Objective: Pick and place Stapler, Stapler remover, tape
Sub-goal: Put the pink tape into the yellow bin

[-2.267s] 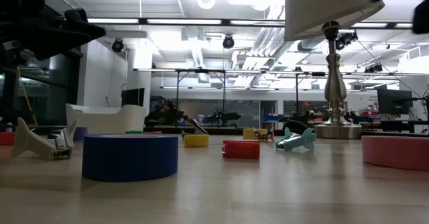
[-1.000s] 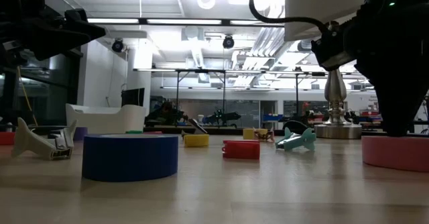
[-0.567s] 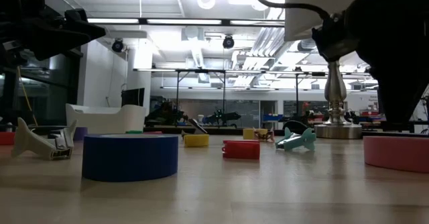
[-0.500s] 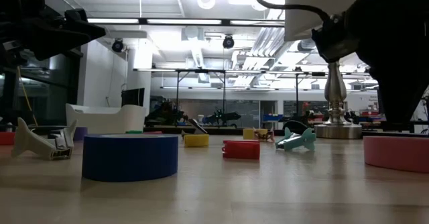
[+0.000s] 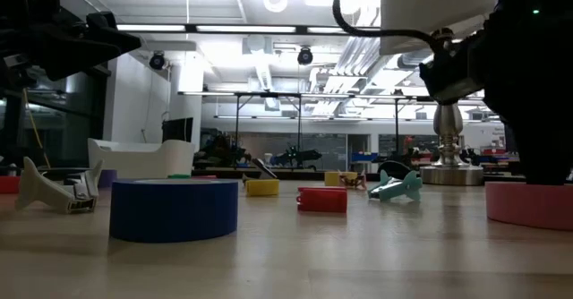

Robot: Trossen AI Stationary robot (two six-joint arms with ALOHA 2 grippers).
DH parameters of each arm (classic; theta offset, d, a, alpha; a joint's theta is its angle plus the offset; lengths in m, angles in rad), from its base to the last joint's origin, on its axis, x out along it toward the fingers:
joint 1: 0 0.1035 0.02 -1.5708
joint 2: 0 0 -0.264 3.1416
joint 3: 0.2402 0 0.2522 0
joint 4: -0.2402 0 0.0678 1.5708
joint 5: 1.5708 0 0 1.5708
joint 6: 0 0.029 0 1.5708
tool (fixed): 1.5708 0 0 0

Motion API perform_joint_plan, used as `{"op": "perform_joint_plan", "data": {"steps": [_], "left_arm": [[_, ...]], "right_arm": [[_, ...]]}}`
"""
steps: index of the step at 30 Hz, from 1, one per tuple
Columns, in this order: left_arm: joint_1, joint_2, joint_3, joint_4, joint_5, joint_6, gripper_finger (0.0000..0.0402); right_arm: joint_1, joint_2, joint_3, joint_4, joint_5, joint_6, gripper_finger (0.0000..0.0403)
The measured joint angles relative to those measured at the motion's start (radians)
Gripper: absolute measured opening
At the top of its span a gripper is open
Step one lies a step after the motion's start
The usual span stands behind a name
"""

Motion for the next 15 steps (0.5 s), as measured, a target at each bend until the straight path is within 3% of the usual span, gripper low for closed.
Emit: {"op": "perform_joint_plan", "data": {"steps": [7,15], "left_arm": [[0.000,0.000,0.000,0.000,0.000,0.000,0.0199],[0.000,0.000,0.000,0.000,0.000,0.000,0.0199]], "right_arm": [[-0.001,0.019,0.000,0.009,-0.018,-0.005,0.0170],[0.000,0.019,0.000,0.003,-0.022,-0.031,0.0077]]}}
